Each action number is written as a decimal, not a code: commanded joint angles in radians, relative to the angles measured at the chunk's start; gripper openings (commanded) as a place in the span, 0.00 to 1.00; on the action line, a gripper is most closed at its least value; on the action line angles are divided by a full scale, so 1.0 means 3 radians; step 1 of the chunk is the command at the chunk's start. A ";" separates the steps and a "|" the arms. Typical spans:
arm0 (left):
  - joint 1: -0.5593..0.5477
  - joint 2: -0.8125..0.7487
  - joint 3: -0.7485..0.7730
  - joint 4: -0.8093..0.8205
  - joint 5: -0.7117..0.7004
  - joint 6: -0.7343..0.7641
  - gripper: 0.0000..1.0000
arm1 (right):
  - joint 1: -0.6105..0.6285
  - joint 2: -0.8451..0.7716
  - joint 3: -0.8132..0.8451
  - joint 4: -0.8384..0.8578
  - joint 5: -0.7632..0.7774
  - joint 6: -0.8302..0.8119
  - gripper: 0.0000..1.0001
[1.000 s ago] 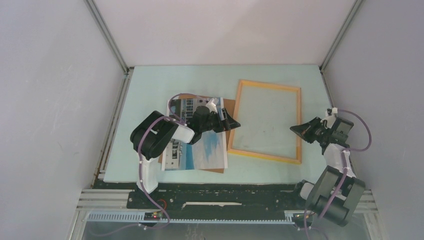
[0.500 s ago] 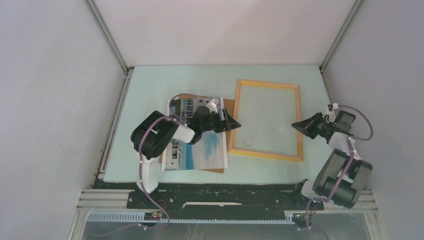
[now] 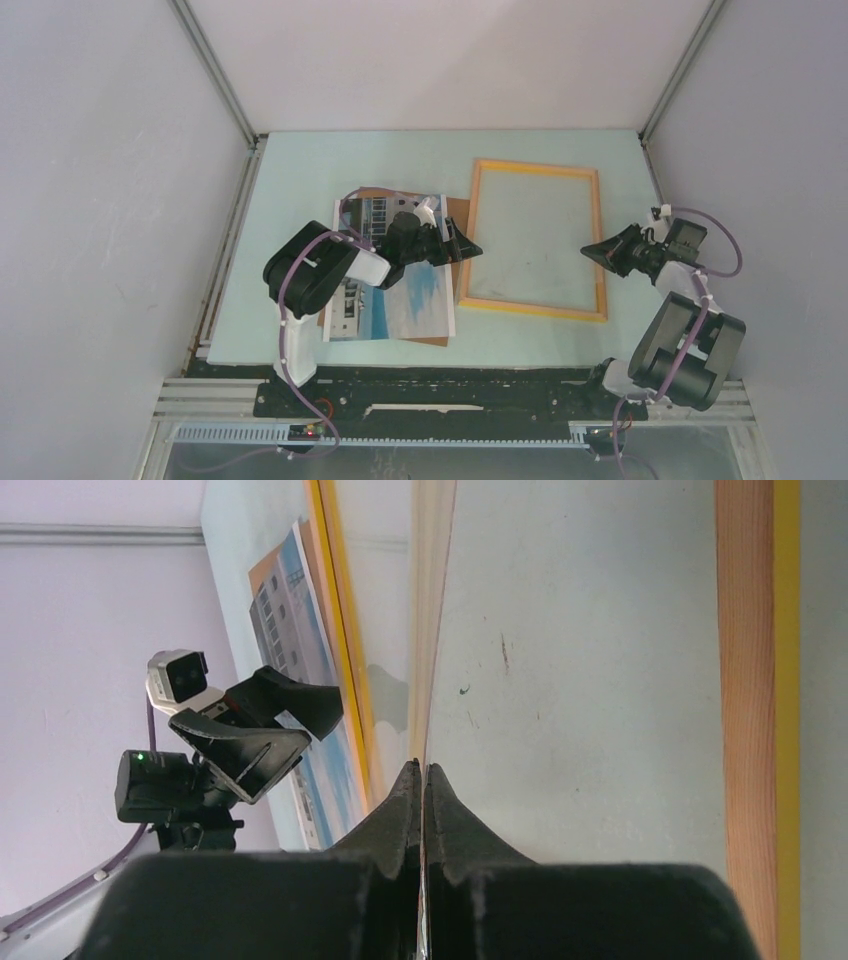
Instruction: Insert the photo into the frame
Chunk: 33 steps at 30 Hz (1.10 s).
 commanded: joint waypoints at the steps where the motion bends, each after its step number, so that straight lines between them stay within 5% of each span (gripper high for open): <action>1: -0.0035 0.0063 0.0102 -0.0134 0.0049 0.0000 0.91 | 0.0100 -0.0142 0.0029 0.0064 -0.0030 -0.0121 0.00; 33: -0.0039 0.0024 0.0076 -0.0134 0.0036 0.0021 0.91 | 0.0388 -0.0272 0.0019 0.0327 0.0220 -0.0100 0.16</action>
